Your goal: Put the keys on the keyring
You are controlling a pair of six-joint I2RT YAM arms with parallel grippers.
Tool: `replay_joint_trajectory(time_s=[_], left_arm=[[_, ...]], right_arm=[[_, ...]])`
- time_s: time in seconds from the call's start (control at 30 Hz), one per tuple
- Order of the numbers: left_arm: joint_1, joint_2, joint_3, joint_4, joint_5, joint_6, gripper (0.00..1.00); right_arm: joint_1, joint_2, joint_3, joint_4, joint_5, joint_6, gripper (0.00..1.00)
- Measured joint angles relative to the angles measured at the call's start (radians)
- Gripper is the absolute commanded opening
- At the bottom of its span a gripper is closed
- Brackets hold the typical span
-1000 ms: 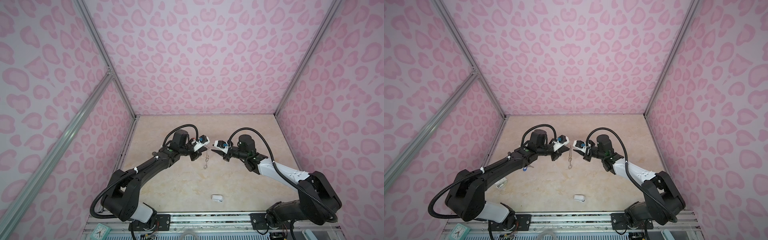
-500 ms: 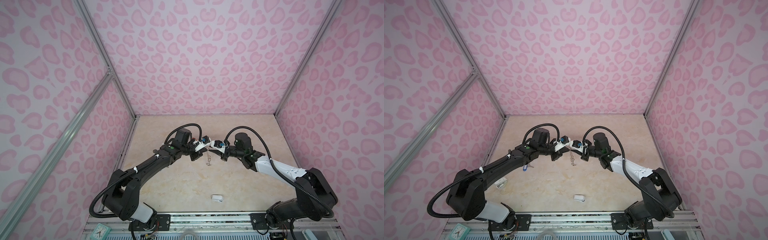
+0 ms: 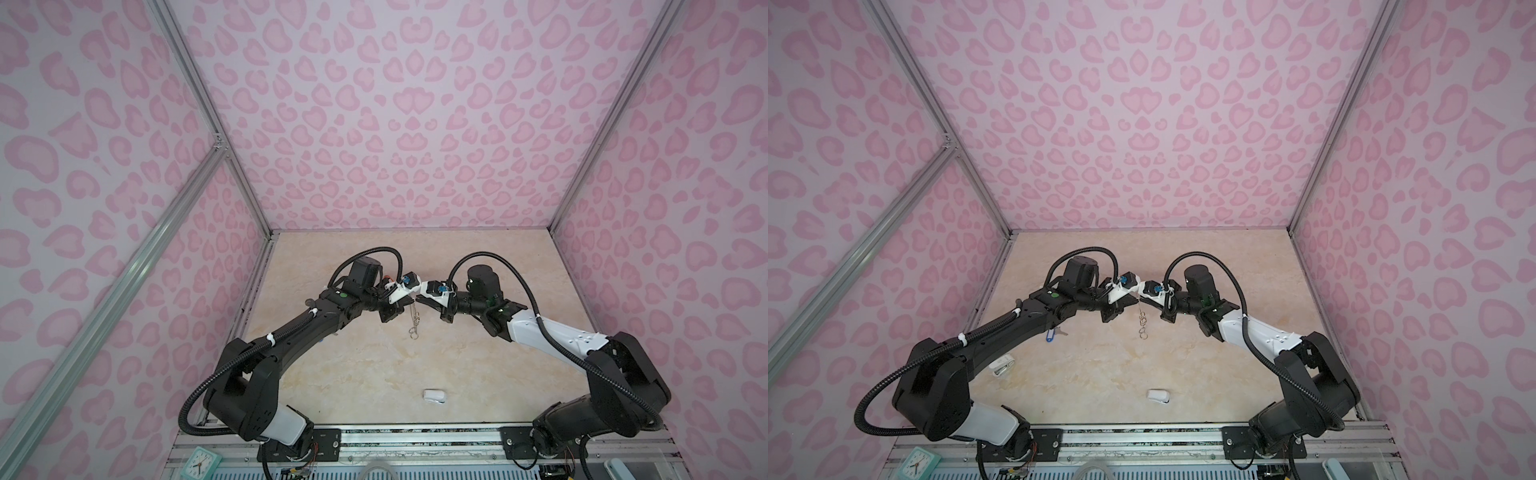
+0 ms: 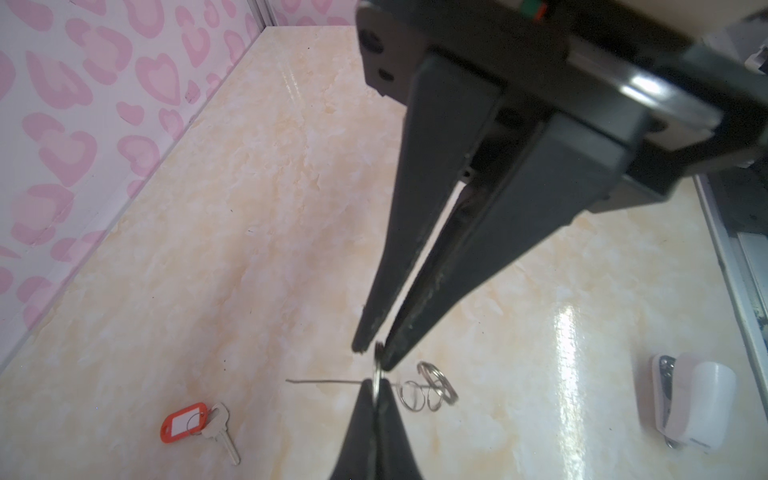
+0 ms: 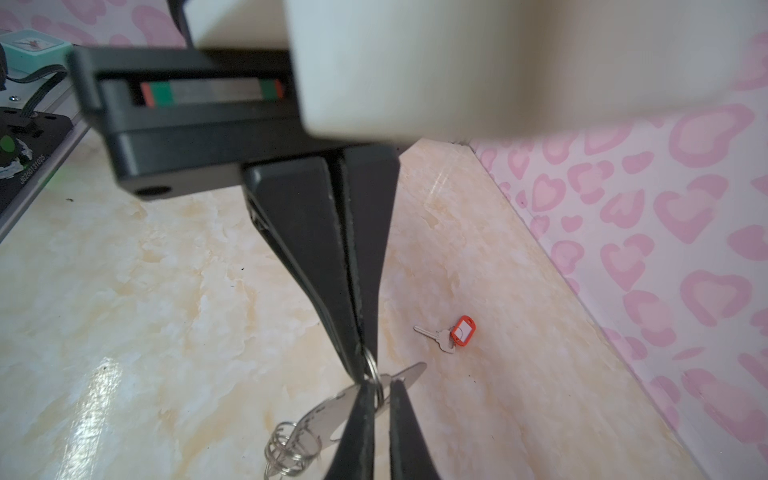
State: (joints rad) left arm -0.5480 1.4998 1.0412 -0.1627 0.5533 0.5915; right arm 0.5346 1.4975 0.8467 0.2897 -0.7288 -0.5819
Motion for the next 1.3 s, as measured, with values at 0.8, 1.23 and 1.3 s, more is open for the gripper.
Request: replay_joint_trajectory(time_s=[0.8,1.23,1.3], left_arm=[[0.133,-0.030,-0.180,0.278,0.267,-0.112,0.30],[0.134,0.006,-0.240,0.508,0.322,-0.225,0.26],[0.134,0.010,-0.240,0.521,0.322,-0.232,0.26]], right_arm=[[0.000,-0.001,-0.098,0.176,-0.011,0.160,0.00],[0.002,0.010,-0.122,0.335,-0.069,0.250,0.00],[0.002,0.014,-0.119,0.334,-0.077,0.253,0.00]])
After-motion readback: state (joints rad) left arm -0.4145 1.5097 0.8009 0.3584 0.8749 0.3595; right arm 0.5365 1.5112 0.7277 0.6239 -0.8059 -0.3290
